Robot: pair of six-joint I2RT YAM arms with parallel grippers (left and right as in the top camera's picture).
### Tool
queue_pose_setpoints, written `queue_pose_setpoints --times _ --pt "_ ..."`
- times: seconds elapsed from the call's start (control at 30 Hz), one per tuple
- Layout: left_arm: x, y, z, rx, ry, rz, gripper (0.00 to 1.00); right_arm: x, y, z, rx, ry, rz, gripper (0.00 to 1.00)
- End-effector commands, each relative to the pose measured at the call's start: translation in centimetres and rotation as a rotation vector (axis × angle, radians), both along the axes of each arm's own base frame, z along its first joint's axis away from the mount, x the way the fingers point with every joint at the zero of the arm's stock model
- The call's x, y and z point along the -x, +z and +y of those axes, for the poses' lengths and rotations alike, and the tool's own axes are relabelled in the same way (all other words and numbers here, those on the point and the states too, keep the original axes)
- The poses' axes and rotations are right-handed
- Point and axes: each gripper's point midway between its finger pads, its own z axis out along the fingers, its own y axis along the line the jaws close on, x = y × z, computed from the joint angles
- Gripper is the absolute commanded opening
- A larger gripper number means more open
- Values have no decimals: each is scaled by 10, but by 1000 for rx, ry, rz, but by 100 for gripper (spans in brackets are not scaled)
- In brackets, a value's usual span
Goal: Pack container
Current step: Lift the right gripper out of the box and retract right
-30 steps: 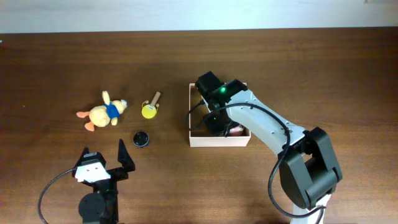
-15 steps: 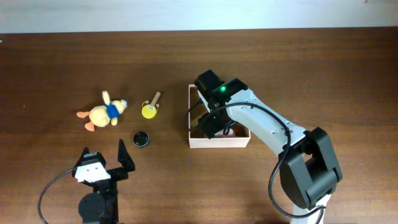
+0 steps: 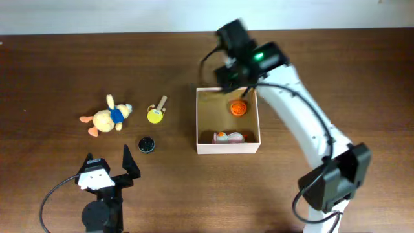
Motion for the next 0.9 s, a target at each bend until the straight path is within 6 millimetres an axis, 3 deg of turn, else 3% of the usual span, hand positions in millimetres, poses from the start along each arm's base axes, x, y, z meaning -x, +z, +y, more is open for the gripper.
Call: queue_pose_setpoints --times 0.0,0.13,0.17,0.43,0.6,0.8,0.87 --pt "0 -2 0 8 -2 -1 99 -20 11 -80 10 -247 -40 86" --pt "0 -2 0 8 -2 -1 99 -28 9 -149 -33 -422 -31 90" --pt "0 -2 0 8 -2 -1 99 -28 9 -170 -31 -465 -32 98" --pt "0 -2 0 8 -2 -1 99 -24 9 -241 -43 -647 -45 99" --pt "0 -2 -1 8 -3 -1 99 -13 -7 -268 -46 -727 -8 99" --pt "-1 -3 -3 83 -10 -11 99 -8 -20 -279 -37 -752 28 99" --pt "-2 -3 -14 90 -76 0 99 -8 -20 -279 -37 -752 28 99"
